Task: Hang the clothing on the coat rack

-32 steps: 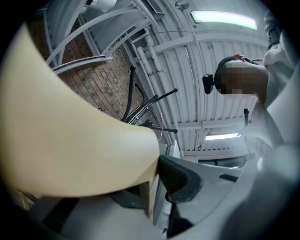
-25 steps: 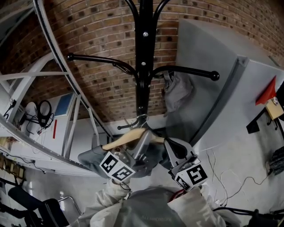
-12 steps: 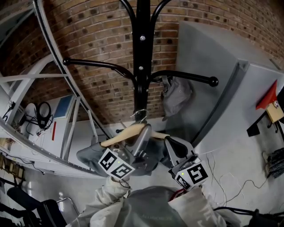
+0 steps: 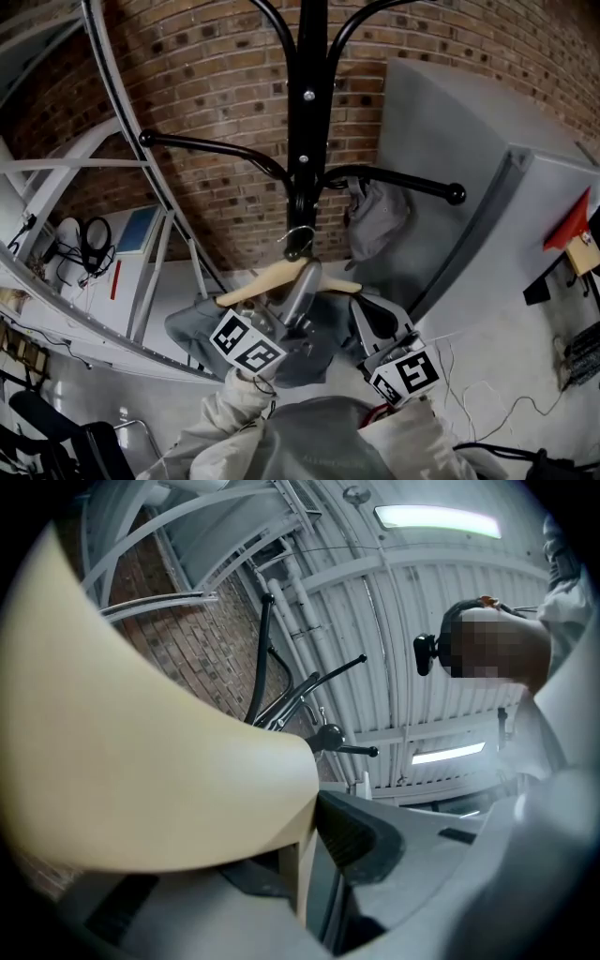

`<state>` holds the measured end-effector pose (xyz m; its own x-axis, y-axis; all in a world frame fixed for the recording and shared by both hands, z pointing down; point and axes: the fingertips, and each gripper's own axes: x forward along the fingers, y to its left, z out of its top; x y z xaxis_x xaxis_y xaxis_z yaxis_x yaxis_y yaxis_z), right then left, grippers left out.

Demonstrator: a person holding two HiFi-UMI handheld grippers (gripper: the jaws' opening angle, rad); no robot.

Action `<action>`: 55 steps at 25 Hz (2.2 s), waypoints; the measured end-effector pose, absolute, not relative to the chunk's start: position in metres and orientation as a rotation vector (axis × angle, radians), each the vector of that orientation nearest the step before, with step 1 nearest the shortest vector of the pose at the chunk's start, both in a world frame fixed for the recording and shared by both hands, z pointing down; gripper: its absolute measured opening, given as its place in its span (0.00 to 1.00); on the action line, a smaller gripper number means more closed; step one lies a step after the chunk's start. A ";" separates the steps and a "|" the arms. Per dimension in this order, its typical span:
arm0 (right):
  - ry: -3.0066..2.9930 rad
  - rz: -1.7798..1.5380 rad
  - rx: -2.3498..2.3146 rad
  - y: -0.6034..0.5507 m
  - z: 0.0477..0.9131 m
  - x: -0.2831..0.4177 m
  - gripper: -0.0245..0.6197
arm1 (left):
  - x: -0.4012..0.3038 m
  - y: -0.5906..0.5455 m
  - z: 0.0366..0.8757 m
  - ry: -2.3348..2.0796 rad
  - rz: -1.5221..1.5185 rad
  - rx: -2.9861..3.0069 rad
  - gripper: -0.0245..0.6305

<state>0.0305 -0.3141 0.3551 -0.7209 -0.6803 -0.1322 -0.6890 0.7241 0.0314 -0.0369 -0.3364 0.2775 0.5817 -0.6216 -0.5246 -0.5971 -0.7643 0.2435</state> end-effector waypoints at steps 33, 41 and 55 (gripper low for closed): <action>2.911 0.011 -0.987 -0.331 0.383 0.034 0.07 | -0.048 -0.380 0.322 -1.177 -0.945 2.597 0.17; 2.942 -0.053 -0.945 -0.322 0.395 0.047 0.07 | -0.043 -0.384 0.325 -1.190 -0.986 2.623 0.17; 2.969 -0.203 -0.923 -0.294 0.432 0.063 0.07 | -0.049 -0.380 0.354 -1.207 -1.039 2.402 0.20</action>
